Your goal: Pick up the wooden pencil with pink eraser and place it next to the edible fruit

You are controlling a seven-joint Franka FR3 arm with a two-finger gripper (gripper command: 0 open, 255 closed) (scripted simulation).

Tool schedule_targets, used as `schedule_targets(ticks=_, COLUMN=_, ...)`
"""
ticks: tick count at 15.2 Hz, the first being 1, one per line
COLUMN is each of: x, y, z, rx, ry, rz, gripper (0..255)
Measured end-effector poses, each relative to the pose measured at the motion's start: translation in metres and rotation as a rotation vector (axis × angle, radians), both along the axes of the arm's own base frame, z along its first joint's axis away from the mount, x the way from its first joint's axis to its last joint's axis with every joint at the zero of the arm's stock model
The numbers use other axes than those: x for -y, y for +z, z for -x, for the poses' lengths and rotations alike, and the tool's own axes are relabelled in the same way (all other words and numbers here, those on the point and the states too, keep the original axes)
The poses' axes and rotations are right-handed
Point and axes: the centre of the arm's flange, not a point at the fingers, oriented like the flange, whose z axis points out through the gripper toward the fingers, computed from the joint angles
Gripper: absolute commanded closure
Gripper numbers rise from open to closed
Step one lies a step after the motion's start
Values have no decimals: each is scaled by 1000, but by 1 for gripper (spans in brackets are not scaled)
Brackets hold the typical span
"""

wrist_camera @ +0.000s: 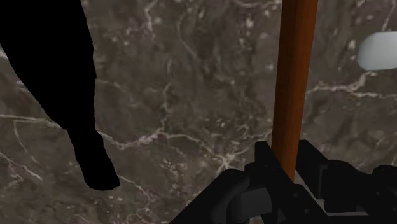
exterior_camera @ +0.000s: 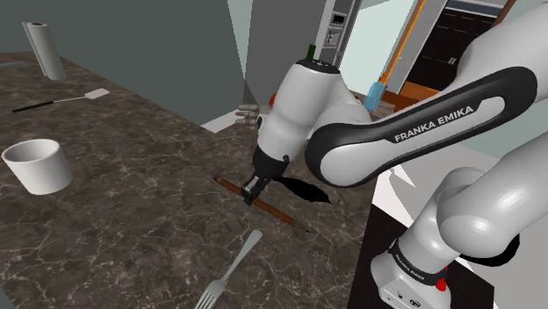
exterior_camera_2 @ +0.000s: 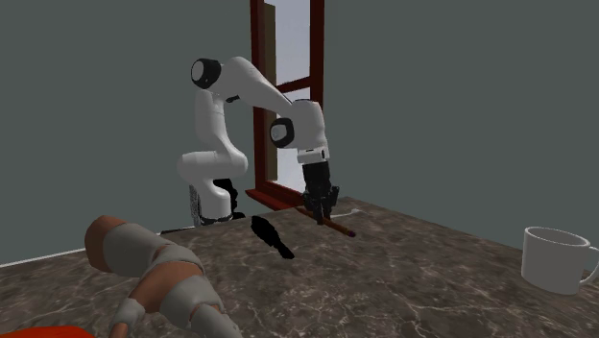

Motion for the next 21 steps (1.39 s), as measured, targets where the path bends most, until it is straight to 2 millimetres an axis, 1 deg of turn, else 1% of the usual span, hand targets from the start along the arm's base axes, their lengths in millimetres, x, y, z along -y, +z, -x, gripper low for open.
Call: schedule_targets(ticks=21, x=0, y=111, z=0, rx=0, ry=0, rz=0, gripper=255)
